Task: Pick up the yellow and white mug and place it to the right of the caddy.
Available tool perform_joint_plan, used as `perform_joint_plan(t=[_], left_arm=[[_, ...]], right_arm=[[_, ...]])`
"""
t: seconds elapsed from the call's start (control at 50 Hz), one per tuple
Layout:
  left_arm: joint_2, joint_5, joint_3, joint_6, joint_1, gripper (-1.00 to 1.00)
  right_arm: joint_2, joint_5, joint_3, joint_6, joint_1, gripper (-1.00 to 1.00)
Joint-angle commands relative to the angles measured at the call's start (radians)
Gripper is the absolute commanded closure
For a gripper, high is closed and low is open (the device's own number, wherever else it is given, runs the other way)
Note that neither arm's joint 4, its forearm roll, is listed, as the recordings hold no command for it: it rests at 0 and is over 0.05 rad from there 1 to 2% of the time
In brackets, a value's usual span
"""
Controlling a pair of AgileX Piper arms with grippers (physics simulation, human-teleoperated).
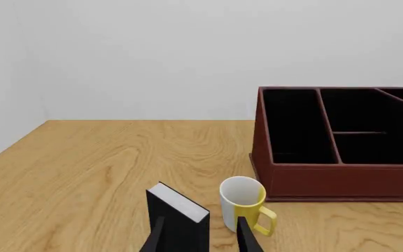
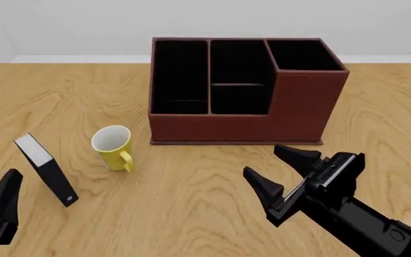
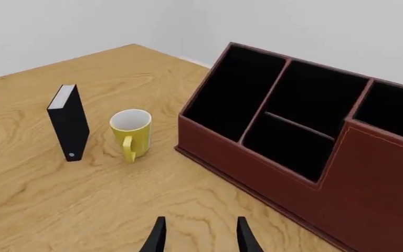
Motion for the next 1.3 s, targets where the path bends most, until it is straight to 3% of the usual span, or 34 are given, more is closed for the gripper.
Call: perform_joint_plan(t=[0.02,0.4,1.3], left_arm=[[0.000,0.000,0.000,0.000,0.000,-1.00],[0.000,0.000,0.000,0.000,0.000,-1.00],[0.000,0.000,0.000,0.000,0.000,-1.00]], right_arm=[[0.066,-0.021,-0.034,0.001,0.013,-1.00],[0.151,-0.018,-0.109,0.006,0.040,-1.00],[0.416,0.056,-0.407,0.000,0.120,-1.00]])
